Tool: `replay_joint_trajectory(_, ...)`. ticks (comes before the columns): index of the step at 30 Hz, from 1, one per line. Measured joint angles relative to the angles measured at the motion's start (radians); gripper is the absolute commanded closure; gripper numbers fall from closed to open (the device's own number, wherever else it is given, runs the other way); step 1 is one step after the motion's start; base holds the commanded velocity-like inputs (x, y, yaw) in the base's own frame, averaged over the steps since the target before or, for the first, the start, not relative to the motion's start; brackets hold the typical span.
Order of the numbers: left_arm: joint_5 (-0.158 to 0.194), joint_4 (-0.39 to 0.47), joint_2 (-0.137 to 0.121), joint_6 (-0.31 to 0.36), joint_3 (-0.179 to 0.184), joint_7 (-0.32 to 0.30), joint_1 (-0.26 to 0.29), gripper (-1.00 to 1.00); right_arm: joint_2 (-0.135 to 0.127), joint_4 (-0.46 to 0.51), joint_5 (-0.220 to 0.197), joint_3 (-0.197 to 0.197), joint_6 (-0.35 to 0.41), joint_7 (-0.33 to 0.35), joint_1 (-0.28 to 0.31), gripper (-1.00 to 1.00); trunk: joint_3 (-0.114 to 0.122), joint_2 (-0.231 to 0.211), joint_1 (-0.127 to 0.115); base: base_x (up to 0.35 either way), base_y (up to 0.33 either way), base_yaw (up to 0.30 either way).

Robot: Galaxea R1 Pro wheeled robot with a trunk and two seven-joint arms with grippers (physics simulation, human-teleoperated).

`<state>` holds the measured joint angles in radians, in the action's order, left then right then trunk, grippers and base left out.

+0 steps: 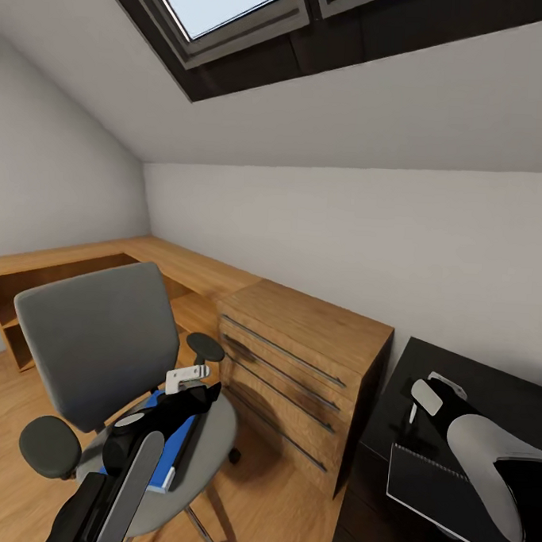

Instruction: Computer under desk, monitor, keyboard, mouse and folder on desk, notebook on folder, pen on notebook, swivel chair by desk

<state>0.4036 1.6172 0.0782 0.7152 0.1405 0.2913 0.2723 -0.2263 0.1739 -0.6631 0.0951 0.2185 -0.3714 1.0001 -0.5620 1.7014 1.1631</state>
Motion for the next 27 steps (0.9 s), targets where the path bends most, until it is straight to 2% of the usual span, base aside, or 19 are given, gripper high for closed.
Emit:
replay_joint_trajectory(3,0.0,0.0,0.0,0.0,0.0,0.0,0.0,-1.0,0.0,0.0,0.0,0.0,0.0,0.0,0.0,1.0,0.0,0.0,0.0,0.0,0.0,0.0)
replay_joint_trajectory(4,0.0,0.0,0.0,0.0,0.0,0.0,0.0,-1.0,0.0,0.0,0.0,0.0,0.0,0.0,0.0,-1.0,0.0,0.0,0.0,0.0,0.0,0.0)
replay_joint_trajectory(27,0.0,0.0,0.0,0.001,0.0,0.0,0.0,-1.0,0.0,0.01,0.0,-0.001,0.0,0.004,0.0,-1.0,0.0,0.0,0.0,0.0,0.0,0.0)
